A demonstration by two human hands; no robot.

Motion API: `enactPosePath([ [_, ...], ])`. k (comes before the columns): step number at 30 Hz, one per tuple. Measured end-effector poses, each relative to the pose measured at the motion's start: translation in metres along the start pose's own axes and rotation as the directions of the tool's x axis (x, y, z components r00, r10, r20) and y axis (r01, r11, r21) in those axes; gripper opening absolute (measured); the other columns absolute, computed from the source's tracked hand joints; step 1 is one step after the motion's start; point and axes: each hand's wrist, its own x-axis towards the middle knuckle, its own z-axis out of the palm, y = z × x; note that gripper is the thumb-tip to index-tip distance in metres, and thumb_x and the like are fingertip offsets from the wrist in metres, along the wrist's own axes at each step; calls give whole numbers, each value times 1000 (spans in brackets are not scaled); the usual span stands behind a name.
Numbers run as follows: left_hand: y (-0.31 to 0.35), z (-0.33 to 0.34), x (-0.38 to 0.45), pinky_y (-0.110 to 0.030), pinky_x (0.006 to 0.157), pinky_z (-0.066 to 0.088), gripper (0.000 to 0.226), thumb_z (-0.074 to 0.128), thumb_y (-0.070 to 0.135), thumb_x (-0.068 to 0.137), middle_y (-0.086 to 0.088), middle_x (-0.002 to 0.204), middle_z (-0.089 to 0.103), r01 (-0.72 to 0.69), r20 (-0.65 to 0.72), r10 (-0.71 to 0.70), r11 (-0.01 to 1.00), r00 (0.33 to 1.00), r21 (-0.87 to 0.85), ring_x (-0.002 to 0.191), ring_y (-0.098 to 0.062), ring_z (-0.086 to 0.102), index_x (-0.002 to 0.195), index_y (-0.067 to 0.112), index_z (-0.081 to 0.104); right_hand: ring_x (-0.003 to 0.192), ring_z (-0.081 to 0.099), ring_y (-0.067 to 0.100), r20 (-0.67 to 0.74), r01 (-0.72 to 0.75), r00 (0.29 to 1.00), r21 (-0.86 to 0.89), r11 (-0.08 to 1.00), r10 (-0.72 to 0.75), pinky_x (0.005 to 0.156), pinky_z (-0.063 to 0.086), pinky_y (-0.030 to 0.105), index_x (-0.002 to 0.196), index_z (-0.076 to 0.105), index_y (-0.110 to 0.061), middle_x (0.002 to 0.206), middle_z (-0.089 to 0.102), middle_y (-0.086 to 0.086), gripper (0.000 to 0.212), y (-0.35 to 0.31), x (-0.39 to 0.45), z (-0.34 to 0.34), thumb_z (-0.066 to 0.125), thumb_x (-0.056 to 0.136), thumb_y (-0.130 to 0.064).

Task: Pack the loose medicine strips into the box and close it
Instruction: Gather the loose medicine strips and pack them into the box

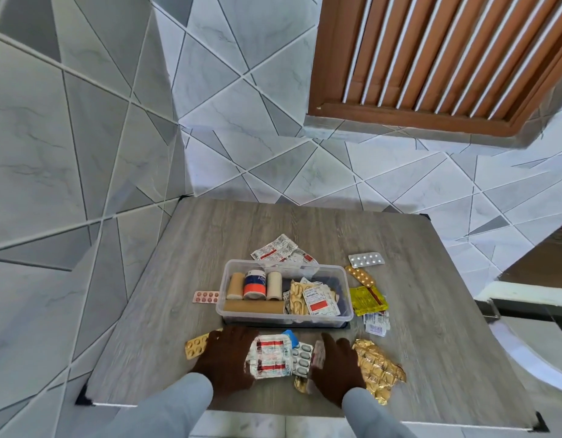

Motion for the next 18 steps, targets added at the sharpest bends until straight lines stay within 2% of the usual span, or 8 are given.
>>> enactPosePath([
  [2, 11, 1, 8, -43, 114, 26, 90, 63, 59, 60, 5, 145, 34, -4, 33, 4, 1000, 999, 17, 137, -21, 29, 138, 34, 26, 135, 31, 36, 80, 17, 997, -25, 1000, -15, 109, 38, 43, 147, 22, -28, 146, 29, 10, 80, 3, 11, -1, 67, 80, -31],
  [5, 31, 1, 16, -43, 110, 31, 89, 67, 54, 58, 2, 142, 37, 30, 62, -29, 999, 998, -12, 134, -22, 33, 136, 31, 30, 127, 43, 37, 149, 45, 988, -26, 999, -40, 104, 43, 42, 142, 28, -25, 139, 32, 12, 78, 1, 21, 3, 71, 77, -25],
  [9, 56, 3, 21, -41, 103, 37, 71, 71, 40, 67, 0, 132, 47, 73, 53, -69, 994, 996, -82, 125, -23, 43, 129, 27, 38, 114, 57, 34, 221, 72, 971, 103, 992, -93, 95, 48, 40, 123, 38, -24, 123, 51, 11, 61, -5, 27, 4, 70, 72, -35],
  [12, 66, 4, 24, -39, 100, 39, 59, 67, 39, 71, 1, 128, 53, 143, 26, -140, 977, 990, -161, 121, -22, 47, 123, 27, 43, 116, 57, 31, 247, 79, 962, 152, 985, -116, 97, 47, 37, 126, 39, -24, 122, 58, 9, 65, -5, 31, 1, 69, 69, -36],
  [15, 72, 5, 30, -40, 98, 39, 53, 66, 39, 70, 1, 123, 56, 204, 8, -206, 961, 979, -185, 119, -24, 48, 118, 28, 46, 113, 60, 28, 226, 41, 968, 300, 953, -113, 96, 47, 33, 125, 46, -25, 122, 63, 5, 54, -2, 33, -4, 65, 75, -34],
  [18, 81, 2, 35, -42, 94, 41, 47, 65, 37, 66, 1, 117, 60, 236, 21, -238, 943, 971, -236, 116, -26, 51, 109, 28, 47, 112, 60, 25, 216, -26, 973, 468, 883, -86, 95, 48, 30, 120, 54, -23, 121, 65, 4, 43, 5, 35, -5, 66, 79, -20],
])
